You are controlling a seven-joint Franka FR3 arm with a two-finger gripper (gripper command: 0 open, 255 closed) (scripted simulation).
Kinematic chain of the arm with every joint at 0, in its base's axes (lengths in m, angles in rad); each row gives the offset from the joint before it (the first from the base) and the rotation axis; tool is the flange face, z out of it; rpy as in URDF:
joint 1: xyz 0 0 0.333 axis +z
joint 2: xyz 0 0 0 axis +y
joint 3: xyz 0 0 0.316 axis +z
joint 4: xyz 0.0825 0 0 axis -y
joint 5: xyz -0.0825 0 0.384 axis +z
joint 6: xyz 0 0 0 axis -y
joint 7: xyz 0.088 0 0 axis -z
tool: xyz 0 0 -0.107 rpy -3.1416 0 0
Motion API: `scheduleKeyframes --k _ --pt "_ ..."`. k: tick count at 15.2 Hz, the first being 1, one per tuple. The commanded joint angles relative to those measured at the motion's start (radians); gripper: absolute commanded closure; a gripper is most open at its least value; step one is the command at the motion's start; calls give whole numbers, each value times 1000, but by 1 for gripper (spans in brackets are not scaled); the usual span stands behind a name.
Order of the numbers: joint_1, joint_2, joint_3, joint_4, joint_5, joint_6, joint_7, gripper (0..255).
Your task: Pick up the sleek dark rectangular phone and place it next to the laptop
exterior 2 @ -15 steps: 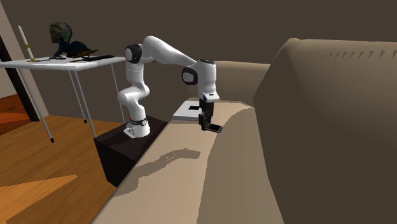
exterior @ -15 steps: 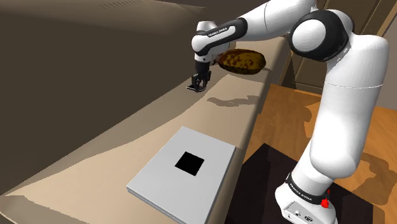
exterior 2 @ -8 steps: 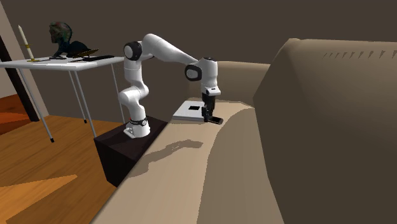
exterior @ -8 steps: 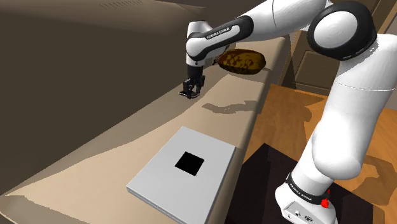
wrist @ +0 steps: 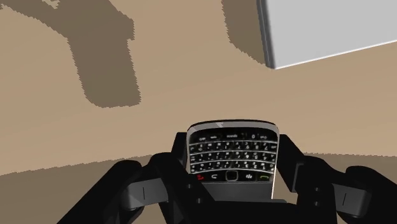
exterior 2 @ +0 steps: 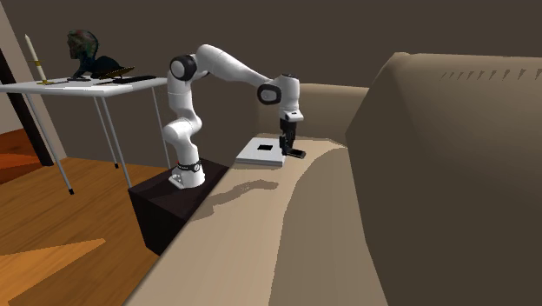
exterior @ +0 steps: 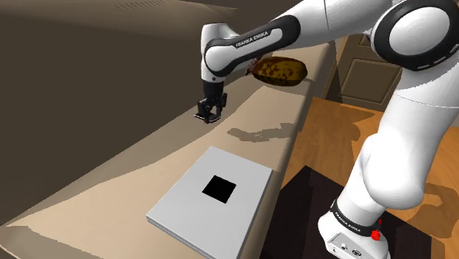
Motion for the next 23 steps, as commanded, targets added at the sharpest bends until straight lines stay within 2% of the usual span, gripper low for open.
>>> scheduleKeyframes --k 1,12,23 --pt "27 -12 23 -14 -3 3 53 255" --pt "164 16 142 33 -17 -19 314 255" --pt "312 155 240 225 -59 -81 569 255"
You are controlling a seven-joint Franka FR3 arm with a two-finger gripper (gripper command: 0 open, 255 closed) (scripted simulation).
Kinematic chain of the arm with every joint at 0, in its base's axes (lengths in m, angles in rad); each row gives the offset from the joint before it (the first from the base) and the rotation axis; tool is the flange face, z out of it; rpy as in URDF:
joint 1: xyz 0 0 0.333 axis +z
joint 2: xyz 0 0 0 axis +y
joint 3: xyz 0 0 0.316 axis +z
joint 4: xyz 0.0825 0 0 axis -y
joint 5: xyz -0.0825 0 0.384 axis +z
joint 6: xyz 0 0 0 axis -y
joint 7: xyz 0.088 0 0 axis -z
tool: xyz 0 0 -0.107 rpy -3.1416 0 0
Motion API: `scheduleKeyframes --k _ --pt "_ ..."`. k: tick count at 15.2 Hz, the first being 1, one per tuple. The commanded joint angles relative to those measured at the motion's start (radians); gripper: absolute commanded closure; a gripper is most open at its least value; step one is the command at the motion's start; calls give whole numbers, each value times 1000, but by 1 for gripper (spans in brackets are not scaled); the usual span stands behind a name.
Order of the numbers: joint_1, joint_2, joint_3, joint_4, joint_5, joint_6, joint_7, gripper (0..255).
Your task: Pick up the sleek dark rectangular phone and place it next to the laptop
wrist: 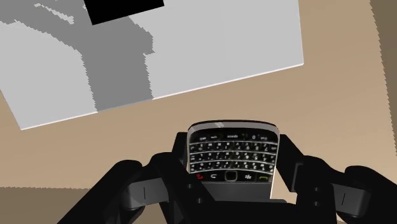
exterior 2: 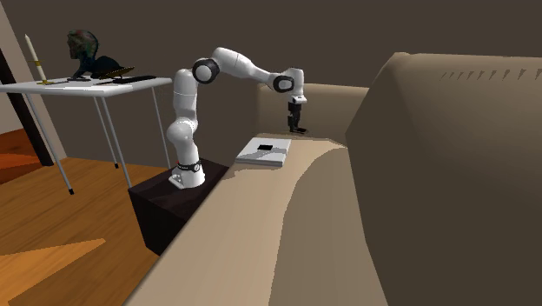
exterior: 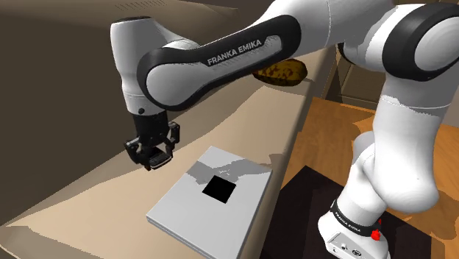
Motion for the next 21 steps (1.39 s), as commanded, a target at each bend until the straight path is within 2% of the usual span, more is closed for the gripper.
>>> scheduleKeyframes --k 1,6,21 --pt "29 37 15 52 -12 -17 47 255" --pt "116 154 46 221 -48 -76 163 255" --pt "117 205 37 101 -66 93 177 255"
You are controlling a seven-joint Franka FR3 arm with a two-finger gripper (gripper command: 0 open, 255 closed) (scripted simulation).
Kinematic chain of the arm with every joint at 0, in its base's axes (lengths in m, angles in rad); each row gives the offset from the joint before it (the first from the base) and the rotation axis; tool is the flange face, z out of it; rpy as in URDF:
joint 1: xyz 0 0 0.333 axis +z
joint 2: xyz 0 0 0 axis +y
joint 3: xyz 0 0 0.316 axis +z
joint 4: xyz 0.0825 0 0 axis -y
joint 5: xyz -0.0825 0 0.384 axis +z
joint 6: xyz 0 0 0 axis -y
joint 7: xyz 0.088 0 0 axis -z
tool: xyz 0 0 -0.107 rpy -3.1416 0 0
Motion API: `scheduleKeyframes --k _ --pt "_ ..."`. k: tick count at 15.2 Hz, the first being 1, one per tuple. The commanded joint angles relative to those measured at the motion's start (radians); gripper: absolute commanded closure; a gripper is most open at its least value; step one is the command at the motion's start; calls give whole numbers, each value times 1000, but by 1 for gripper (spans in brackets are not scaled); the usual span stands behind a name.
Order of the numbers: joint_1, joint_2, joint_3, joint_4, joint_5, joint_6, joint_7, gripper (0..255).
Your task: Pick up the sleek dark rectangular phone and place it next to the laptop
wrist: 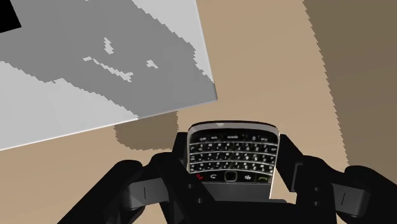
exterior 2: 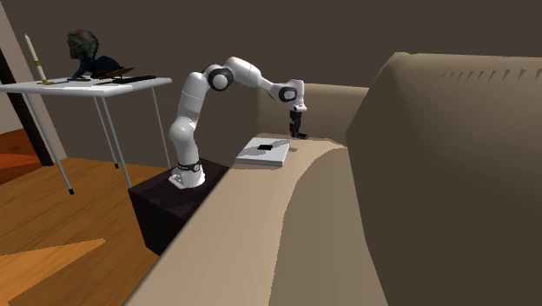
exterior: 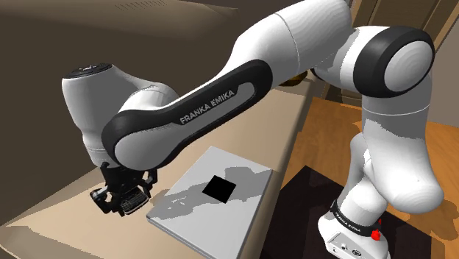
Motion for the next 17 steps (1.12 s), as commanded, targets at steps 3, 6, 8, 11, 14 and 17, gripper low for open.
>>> scheduleKeyframes --k 3,6,8,11,14,17 --pt "0 3 0 -5 -1 9 1 255" --pt "0 3 0 -5 -1 9 1 255" --pt "0 3 0 -5 -1 9 1 0" --pt "0 3 0 -5 -1 9 1 0" --pt "0 -9 2 12 3 -19 -1 0" --pt "0 -36 6 67 12 -101 -8 0"
